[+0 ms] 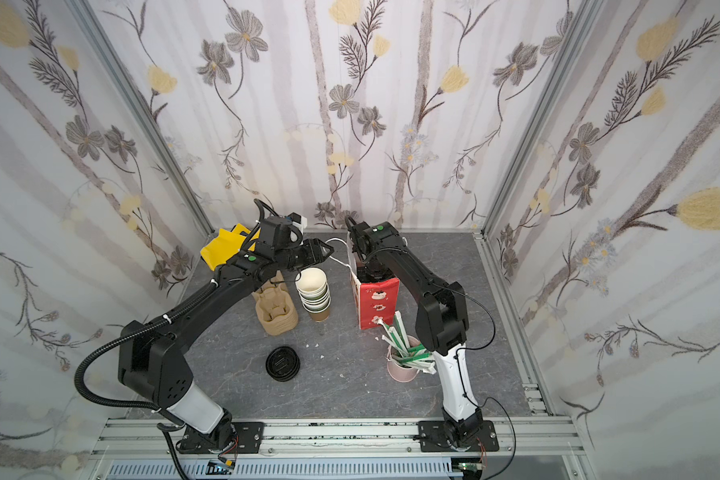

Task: Pack the takeout coffee
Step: 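Lower the green cup into the carrier slot inside the bag with the right gripper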

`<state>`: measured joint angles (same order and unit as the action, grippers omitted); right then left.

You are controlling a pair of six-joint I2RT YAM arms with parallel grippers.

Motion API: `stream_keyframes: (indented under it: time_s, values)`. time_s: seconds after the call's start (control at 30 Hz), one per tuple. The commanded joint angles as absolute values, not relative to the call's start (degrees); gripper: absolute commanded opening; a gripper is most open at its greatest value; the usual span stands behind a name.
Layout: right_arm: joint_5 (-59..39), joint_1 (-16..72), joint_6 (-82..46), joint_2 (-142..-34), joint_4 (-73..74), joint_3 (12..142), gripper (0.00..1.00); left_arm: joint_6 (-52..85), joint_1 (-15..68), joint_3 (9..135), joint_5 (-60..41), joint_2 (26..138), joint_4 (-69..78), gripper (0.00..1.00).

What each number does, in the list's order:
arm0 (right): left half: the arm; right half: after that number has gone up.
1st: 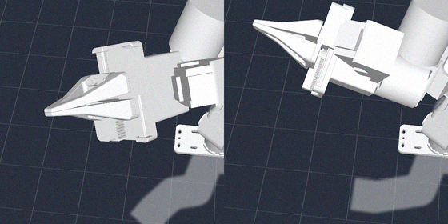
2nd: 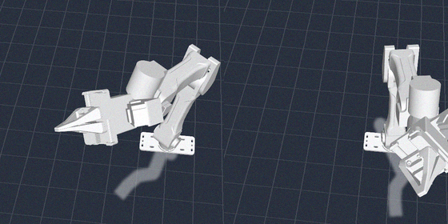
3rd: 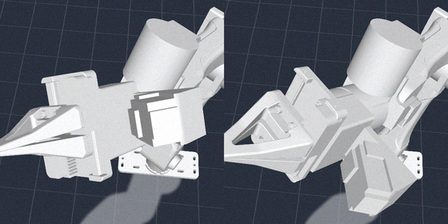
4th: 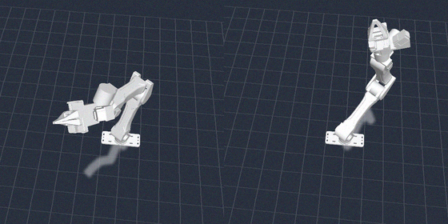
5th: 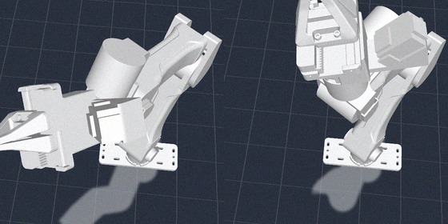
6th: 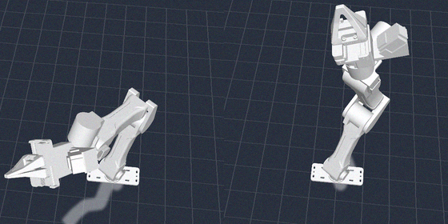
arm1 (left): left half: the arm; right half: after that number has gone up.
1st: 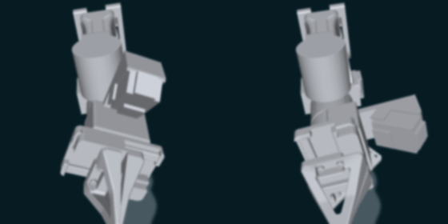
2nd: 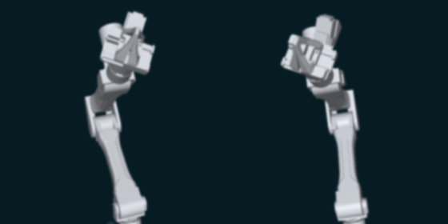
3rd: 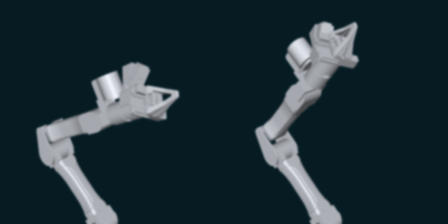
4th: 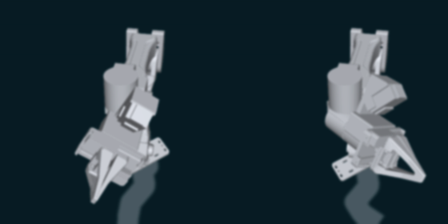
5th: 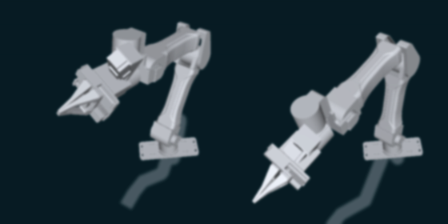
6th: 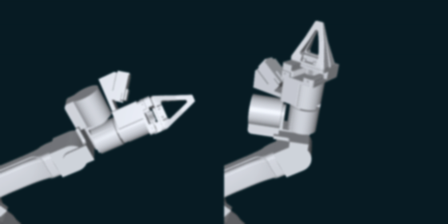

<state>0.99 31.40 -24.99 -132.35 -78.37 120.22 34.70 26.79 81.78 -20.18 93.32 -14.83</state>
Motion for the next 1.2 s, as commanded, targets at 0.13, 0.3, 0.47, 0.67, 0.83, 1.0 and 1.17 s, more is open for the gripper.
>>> stream_keyframes:
  time_s: [0.13,0.3,0.47,0.67,0.83,1.0,1.17]
  values:
    - [2.72,31.37,-24.57,-133.86,-75.18,119.53,0.64,34.25,26.76,82.53,-20.51,93.61,-13.97,0.56]
    - [2.85,31.36,-24.69,-133.88,-73.78,117.40,0.64,34.12,26.81,82.53,-20.51,93.64,-13.97,0.56]
    - [2.88,31.37,-24.69,-134.09,-72.35,115.26,0.64,34.15,26.80,82.71,-20.68,93.76,-13.97,0.56]
    - [3.02,31.38,-24.69,-134.38,-71.50,114.36,0.64,34.14,26.79,82.79,-20.74,93.81,-14.00,0.56]
    - [2.90,31.38,-24.70,-134.63,-71.02,114.25,0.64,33.91,26.81,83.10,-20.90,93.95,-14.02,0.55]
    - [3.75,31.38,-25.22,-133.35,-70.95,114.54,0.72,33.62,26.81,83.84,-21.76,94.52,-14.06,0.54]
    - [5.27,31.55,-26.92,-129.71,-71.87,117.42,0.80,33.41,26.81,83.85,-22.37,94.98,-14.06,0.51]
